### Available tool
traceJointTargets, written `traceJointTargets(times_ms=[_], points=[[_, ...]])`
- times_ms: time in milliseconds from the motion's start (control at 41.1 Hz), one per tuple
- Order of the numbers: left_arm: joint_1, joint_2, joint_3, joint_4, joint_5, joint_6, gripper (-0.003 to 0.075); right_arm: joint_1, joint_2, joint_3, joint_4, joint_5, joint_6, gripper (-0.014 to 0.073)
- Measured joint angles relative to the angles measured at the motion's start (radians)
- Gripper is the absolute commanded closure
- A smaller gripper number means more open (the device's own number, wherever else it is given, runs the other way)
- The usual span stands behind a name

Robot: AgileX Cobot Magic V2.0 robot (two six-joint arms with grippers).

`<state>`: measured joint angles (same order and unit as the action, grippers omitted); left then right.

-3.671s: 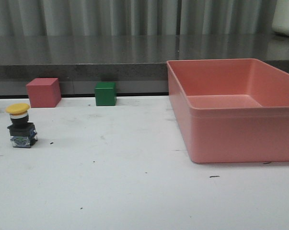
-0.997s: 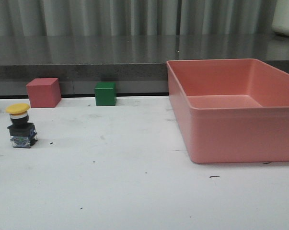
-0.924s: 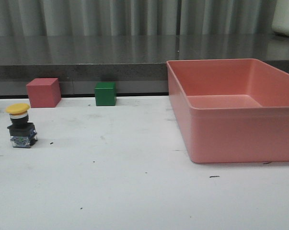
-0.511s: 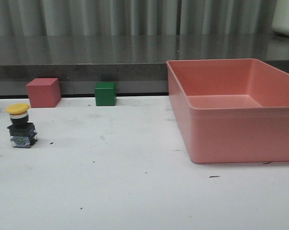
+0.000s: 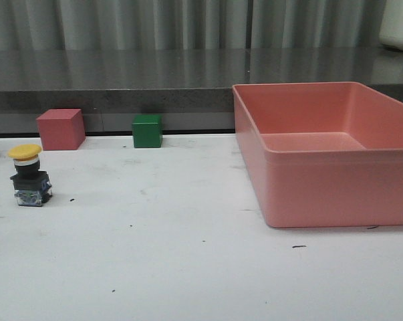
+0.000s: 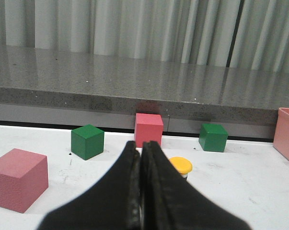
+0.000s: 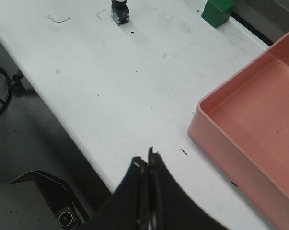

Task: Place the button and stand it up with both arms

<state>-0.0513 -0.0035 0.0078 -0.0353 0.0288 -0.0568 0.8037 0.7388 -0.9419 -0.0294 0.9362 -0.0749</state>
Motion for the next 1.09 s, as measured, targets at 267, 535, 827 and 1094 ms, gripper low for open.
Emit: traceJointTargets(times_ms=[267, 535, 827, 1094], points=[[0.0, 0.0, 0.0, 0.0, 0.0, 0.0, 0.074, 0.0, 0.0, 0.0, 0.0, 0.0, 0.0, 0.0662], [0.0, 0.0, 0.0, 0.0, 0.0, 0.0, 0.074, 0.0, -0.005, 0.0, 0.0, 0.0, 0.0, 0.0662], [0.0, 0.0, 0.0, 0.0, 0.0, 0.0, 0.074, -0.264, -0.2, 0.221, 0.013, -0.256, 0.0, 0.0662], [0.0, 0.0, 0.0, 0.0, 0.0, 0.0, 0.074, -0.562, -0.566, 0.651, 0.015, -0.672, 0.0, 0.0662]])
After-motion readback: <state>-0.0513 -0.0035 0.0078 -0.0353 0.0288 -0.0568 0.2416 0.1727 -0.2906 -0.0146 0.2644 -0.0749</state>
